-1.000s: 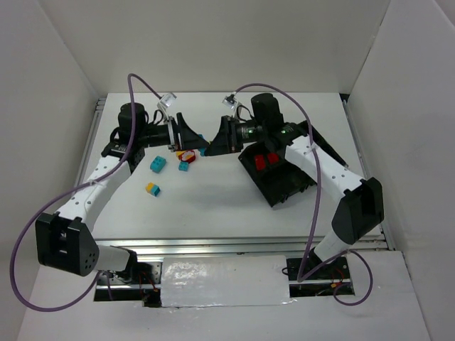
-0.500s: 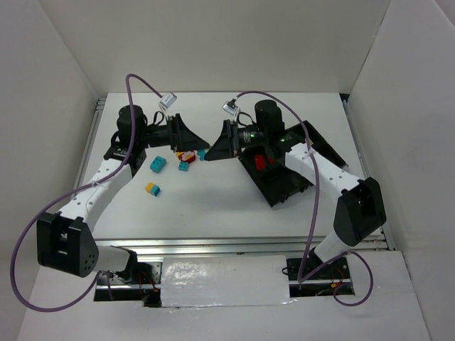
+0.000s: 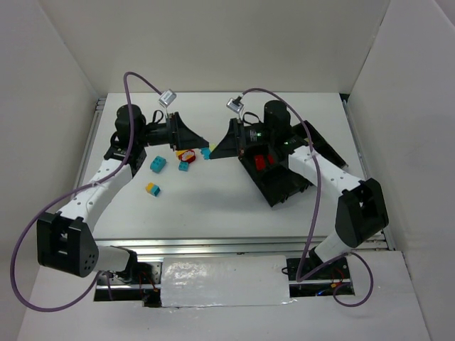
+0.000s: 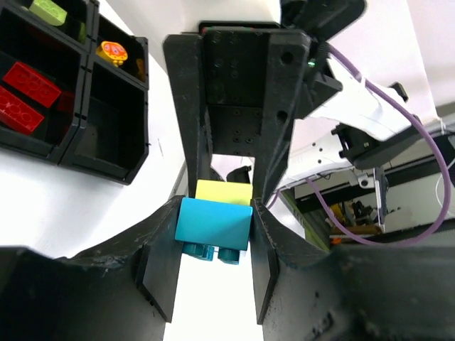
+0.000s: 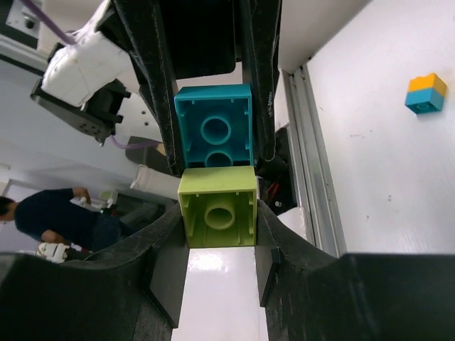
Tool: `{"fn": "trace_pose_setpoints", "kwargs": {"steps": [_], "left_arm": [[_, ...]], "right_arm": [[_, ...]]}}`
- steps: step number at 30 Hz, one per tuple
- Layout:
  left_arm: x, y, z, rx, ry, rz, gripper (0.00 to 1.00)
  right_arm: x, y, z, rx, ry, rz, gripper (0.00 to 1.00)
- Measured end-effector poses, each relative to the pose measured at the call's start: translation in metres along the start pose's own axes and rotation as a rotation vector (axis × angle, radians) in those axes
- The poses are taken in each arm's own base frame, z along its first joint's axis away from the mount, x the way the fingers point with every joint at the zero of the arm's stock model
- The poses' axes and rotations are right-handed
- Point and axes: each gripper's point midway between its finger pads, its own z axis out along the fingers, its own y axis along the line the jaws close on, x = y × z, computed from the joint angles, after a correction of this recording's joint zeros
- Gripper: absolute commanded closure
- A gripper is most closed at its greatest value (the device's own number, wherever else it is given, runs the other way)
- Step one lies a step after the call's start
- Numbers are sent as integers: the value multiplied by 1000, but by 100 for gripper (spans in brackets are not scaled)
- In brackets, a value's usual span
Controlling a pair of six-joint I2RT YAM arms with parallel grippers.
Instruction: Sort the legos into containers by color
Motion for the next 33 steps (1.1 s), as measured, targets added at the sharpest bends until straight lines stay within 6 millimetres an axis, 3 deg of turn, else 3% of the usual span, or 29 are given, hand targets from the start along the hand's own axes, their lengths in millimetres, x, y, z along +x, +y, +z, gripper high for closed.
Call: {"fn": "trace_pose_setpoints", "kwargs": {"steps": [5,12,14,16,17,18,21,23,25,27,30,32,33], "left_arm": [[1,-12,0,59,18,18,100],[10,-25,-4,140,57,47,100],[10,-22,-4,129,60,62,100],[5,-15,-2,70,53,74,100],[0,-10,0,18,41,80,100],[-7,-6,2,-36,27,94,100],[-22,-1,6,-180,7,166,100],[-23,3,6,-247,10,192,100],[-18,11,5,-301,27,191,100],[-11,24,4,-359,50,172,100],[-2,44,8,-445,94,142,100],[4,52,15,-480,135,142,100],[7,53,21,-489,156,147,100]], "right_arm": [[-6,1,-17,-47,-30,-17,100],[-40,-31,-68,58,-159,-11,100],[-54,-51,-78,174,-226,20,100],[-78,-85,-100,386,-345,106,100],[-86,-116,-122,568,-424,191,100],[-103,-128,-140,654,-478,208,100],[-126,-197,-215,1060,-640,340,100],[-110,-235,-259,1294,-675,437,100],[-80,-262,-289,1485,-650,521,100],[-49,-277,-307,1622,-592,589,99],[-27,-283,-322,1730,-545,632,94],[-24,-282,-327,1762,-539,632,80],[-25,-281,-329,1772,-542,627,43]]}}
